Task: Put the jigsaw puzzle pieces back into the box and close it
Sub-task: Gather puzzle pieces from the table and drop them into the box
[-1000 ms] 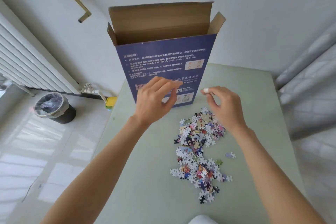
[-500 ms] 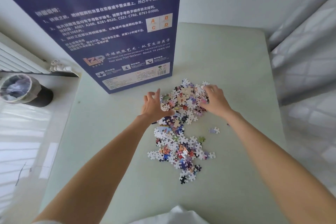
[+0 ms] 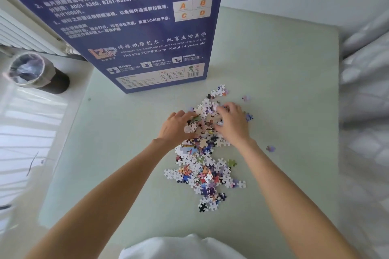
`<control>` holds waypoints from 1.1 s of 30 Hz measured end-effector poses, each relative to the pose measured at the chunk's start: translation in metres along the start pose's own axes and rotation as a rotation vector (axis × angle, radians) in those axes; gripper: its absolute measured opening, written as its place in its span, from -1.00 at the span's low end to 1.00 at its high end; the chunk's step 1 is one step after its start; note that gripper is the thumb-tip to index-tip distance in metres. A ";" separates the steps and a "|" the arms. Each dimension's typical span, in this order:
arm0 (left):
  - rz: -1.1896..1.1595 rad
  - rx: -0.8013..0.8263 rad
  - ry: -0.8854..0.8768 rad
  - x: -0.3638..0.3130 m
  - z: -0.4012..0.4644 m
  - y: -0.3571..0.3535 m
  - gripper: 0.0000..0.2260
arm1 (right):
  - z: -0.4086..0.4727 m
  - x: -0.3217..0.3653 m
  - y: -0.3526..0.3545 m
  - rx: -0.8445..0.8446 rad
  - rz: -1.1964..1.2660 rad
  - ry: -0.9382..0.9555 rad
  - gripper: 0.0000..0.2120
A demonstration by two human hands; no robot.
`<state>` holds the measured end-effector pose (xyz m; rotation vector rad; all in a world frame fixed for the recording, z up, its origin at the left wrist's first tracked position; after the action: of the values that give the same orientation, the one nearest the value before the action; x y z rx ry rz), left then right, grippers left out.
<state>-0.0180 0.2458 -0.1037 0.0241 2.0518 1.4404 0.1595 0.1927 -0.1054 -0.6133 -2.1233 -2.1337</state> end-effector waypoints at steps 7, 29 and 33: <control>-0.080 0.013 0.080 0.001 -0.016 0.005 -0.59 | -0.028 0.009 0.000 0.008 0.108 -0.025 -0.64; -0.151 0.025 0.029 0.005 -0.020 0.010 -0.64 | -0.040 0.045 -0.003 0.109 0.232 -0.202 -0.63; -0.184 -0.022 0.024 0.009 -0.021 0.014 -0.74 | -0.041 0.047 0.000 0.045 0.277 -0.222 -0.68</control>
<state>-0.0406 0.2374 -0.0918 -0.1867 2.0000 1.3548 0.1066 0.1638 -0.0886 -1.1142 -2.0351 -1.9420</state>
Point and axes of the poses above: each hand's wrist, its own z-axis towards the middle knuckle, its own y-axis out of the back of the hand, x = y × z, the point moved 2 cm from there along z, towards the middle knuckle, and after that the axes turned 11 degrees about -x, right-handed, at the moved point
